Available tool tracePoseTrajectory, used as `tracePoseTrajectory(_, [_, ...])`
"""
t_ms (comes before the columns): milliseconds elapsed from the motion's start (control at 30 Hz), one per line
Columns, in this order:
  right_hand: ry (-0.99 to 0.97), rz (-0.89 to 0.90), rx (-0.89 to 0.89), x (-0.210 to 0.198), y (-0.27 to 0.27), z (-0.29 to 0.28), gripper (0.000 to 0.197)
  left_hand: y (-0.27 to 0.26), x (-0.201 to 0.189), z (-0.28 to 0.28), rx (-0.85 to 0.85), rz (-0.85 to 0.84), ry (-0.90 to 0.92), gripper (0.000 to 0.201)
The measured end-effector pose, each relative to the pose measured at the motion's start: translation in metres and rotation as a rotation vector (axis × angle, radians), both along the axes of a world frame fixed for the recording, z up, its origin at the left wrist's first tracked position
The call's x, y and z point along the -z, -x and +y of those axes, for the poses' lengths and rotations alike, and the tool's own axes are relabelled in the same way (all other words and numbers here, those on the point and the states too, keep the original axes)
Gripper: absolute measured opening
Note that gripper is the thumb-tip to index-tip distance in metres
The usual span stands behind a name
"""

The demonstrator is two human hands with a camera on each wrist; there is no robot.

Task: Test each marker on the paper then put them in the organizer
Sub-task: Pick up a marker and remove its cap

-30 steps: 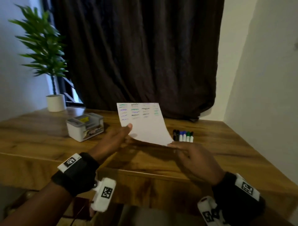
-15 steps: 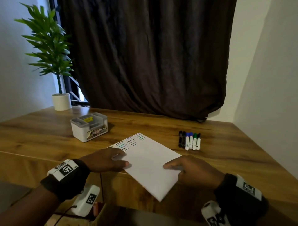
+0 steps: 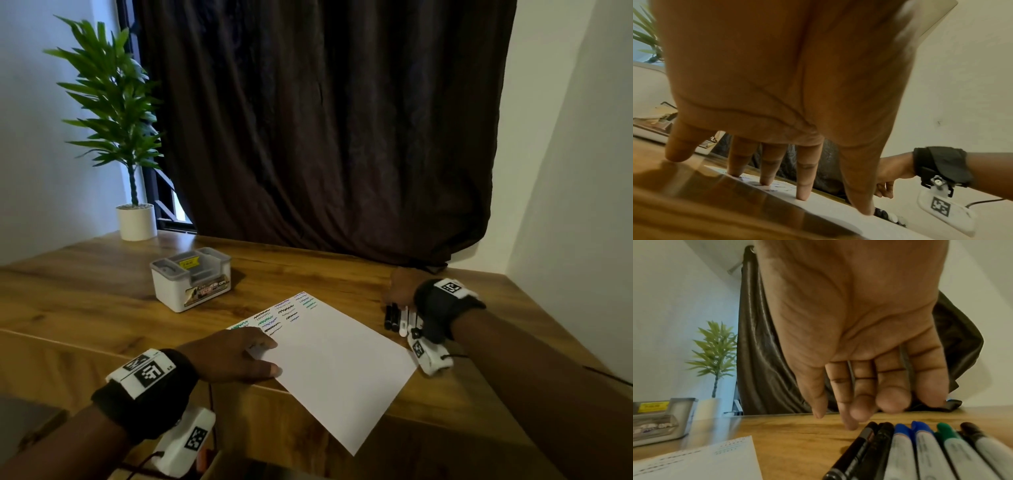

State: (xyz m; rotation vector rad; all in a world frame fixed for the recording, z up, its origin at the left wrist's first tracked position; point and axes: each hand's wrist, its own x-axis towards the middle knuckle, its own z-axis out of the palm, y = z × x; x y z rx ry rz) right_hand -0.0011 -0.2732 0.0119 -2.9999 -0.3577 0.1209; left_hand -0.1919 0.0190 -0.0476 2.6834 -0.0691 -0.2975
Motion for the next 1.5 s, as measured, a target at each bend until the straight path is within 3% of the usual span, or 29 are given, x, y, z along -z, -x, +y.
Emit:
tracePoseTrajectory(333, [0.207, 0.017, 0.103, 0.015, -0.025, 0.023, 0.061, -0.008, -0.001, -0.007, 0.017, 0.019, -0.032, 0.067])
tracePoseTrajectory(500, [0.200, 0.093, 0.095, 0.021, -0.027, 0.010, 0.050, -0.019, -0.003, -0.024, 0.045, 0.011, -0.057, 0.069])
tracePoseTrajectory(600, [0.178, 0.084, 0.104, 0.017, -0.027, -0.002, 0.042, -0.028, 0.001, -0.030, 0.048, -0.001, -0.039, 0.082])
tracePoseTrajectory(667, [0.108, 0.018, 0.106, 0.011, -0.027, -0.011, 0.047, -0.034, 0.008, -0.032, 0.042, -0.013, -0.010, 0.094])
tracePoseTrajectory(767, [-0.064, -0.045, 0.092, -0.002, -0.029, -0.026, 0.061, -0.041, 0.012, -0.037, 0.044, -0.021, 0.025, 0.089])
tracePoseTrajectory(900, [-0.556, 0.044, -0.040, -0.027, -0.016, -0.042, 0.031, -0.052, -0.010, -0.037, 0.043, -0.130, 0.176, 0.097])
tracePoseTrajectory(1033, [-0.841, 0.064, -0.226, -0.047, 0.001, -0.038, 0.028, -0.071, -0.037, -0.035, -0.044, -0.403, 0.447, 0.056])
tracePoseTrajectory(1100, [-0.955, 0.082, -0.274, -0.051, 0.005, -0.029, 0.026, -0.083, -0.049, -0.038, -0.073, -0.441, 0.624, 0.030])
tracePoseTrajectory(1233, [-1.201, 0.152, -0.341, -0.045, 0.002, -0.008, 0.022, -0.106, -0.066, -0.047, -0.100, -0.366, 0.969, 0.030])
tracePoseTrajectory(1367, [-1.408, 0.215, -0.308, -0.030, -0.014, 0.015, 0.016, -0.133, -0.066, -0.051, 0.048, -0.304, 0.902, 0.037])
tracePoseTrajectory(1500, [-1.474, 0.196, -0.316, -0.024, -0.031, 0.035, 0.014, -0.164, -0.066, -0.054, 0.124, -0.260, 0.921, 0.037])
